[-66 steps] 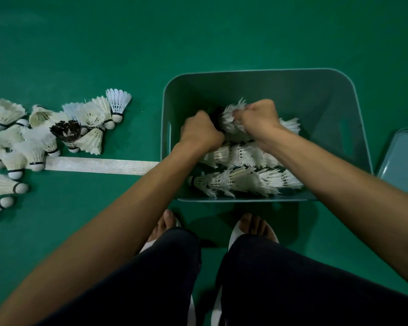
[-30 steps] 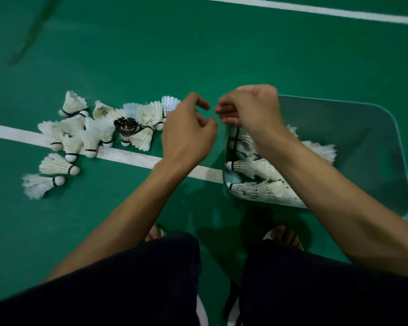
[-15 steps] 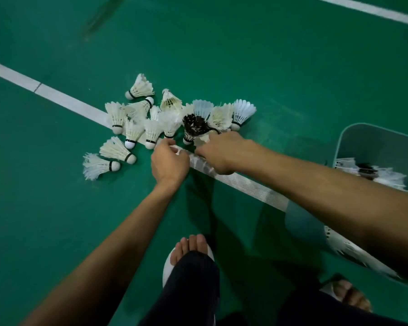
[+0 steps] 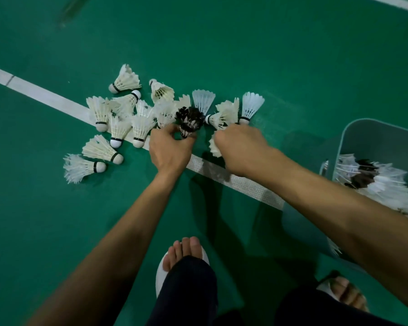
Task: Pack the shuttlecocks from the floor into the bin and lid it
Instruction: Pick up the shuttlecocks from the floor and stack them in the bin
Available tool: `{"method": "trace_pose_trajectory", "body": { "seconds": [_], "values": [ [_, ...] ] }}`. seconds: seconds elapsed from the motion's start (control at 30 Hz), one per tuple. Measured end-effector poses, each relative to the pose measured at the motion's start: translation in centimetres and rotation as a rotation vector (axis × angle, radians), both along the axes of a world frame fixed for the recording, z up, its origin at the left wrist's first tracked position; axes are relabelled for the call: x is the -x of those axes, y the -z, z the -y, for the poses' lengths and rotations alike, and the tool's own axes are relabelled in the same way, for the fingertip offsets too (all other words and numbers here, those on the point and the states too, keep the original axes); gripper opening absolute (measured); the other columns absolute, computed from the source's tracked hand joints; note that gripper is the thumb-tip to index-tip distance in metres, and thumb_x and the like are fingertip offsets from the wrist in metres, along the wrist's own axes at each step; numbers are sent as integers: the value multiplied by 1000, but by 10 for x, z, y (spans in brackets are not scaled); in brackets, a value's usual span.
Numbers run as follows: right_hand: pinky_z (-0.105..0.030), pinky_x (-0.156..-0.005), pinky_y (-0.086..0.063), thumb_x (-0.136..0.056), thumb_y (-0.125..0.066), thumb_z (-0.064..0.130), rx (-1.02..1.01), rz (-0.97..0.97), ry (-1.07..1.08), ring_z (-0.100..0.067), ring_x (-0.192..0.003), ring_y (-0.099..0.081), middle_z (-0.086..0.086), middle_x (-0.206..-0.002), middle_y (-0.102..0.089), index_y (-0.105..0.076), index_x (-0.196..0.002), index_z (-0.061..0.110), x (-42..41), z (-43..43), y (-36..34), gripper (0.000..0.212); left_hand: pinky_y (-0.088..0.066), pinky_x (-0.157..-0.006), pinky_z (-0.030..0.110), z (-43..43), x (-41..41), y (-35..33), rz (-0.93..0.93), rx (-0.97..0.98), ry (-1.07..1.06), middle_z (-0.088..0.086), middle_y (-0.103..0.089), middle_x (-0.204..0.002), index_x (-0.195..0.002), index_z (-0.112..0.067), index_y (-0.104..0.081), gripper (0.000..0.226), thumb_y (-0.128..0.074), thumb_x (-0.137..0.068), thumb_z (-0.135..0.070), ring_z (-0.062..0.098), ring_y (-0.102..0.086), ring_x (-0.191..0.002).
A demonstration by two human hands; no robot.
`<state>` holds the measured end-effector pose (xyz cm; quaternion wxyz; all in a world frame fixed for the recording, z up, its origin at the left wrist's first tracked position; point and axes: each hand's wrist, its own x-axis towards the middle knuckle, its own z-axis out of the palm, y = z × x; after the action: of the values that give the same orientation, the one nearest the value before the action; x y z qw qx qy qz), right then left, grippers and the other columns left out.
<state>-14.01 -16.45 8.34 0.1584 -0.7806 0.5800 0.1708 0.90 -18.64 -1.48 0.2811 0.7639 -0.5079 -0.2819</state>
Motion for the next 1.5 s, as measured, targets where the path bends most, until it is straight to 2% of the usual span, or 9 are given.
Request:
{"method": "trace_pose_trajectory", "body": {
  "seconds": [0.13, 0.3, 0.4, 0.57, 0.73, 0.93, 1.07, 1.27, 1.5],
  "values": [
    [-36, -61, -35, -82, -59, -3, 129, 73, 227, -25, -60, -40, -6, -67, -33, -27, -66, 13, 30, -11, -28, 39, -45, -78, 24, -7, 4, -7, -71, 105, 171, 4, -58, -104, -82, -24, -70, 27, -84, -68, -43, 21, -57, -94],
    [-40, -75, -56, -79, -72, 23, 380, 236, 521, -39, -78, -63, -19, -79, -67, -75, -88, 12, 85, -5, -59, 16, -43, -103, 49, 15, 25, -25, 453, 44, 828, 5, -52, -144, -90, -28, -82, 27, -84, -64, -34, 32, -41, -132],
    [-31, -79, -54, -80, -79, 32, 479, 471, 682, -23, -81, -67, -2, -78, -72, -82, -89, 23, 111, -9, -72, 14, -41, -108, 53, 19, 43, -25, 538, -99, 995, 1, -47, -156, -85, -29, -82, 23, -85, -64, -36, 30, -38, -139],
    [-17, -57, -37, -80, -76, 39, 663, 779, 852, 0, -49, -42, 15, -56, -51, -80, -82, 21, 139, -23, -72, 18, -44, -99, 44, 5, 54, -14, 623, -35, 904, 7, -60, -127, -86, -25, -83, 29, -85, -65, -45, 30, -51, -120],
    [-24, -62, -42, -83, -72, 41, 762, 966, 991, -10, -59, -44, -5, -63, -54, -74, -71, 6, 169, -47, -73, 37, -49, -80, 33, -29, 67, -52, 369, 48, 708, 2, -52, -114, -93, -25, -80, 30, -85, -70, -44, 20, -56, -98],
    [-10, -71, -46, -88, -70, 30, 831, 933, 1134, -12, -65, -36, -3, -66, -40, -63, -68, -11, 223, -105, -83, 46, -52, -77, 33, -65, 126, -152, 95, 267, 531, 2, -58, -105, -79, -35, -69, 25, -79, -65, -53, 19, -60, -91],
    [-10, -58, -42, -88, -67, 20, 803, 874, 1269, -9, -55, -18, 10, -50, -20, -37, -50, 11, 255, -151, -83, 49, -50, -73, 32, -95, 177, -189, 20, 319, 694, 1, -55, -100, -77, -32, -66, 28, -77, -64, -55, 17, -54, -87],
    [-15, -56, -43, -83, -79, 21, 686, 825, 1629, 4, -34, -38, 19, -35, -43, -59, -49, 18, 301, -198, -43, 40, -49, -69, 32, -139, 231, -171, 296, 101, 1171, -3, -61, -99, -77, -26, -75, 31, -81, -64, -53, 19, -60, -86],
    [-31, -69, -53, -84, -84, 21, 507, 880, 1846, -12, -56, -57, 2, -68, -66, -66, -68, 15, 306, -183, 5, 24, -41, -73, 33, -155, 249, -135, 487, -114, 1345, -3, -59, -104, -94, -23, -75, 33, -83, -69, -45, 21, -59, -93]
  ]
}}
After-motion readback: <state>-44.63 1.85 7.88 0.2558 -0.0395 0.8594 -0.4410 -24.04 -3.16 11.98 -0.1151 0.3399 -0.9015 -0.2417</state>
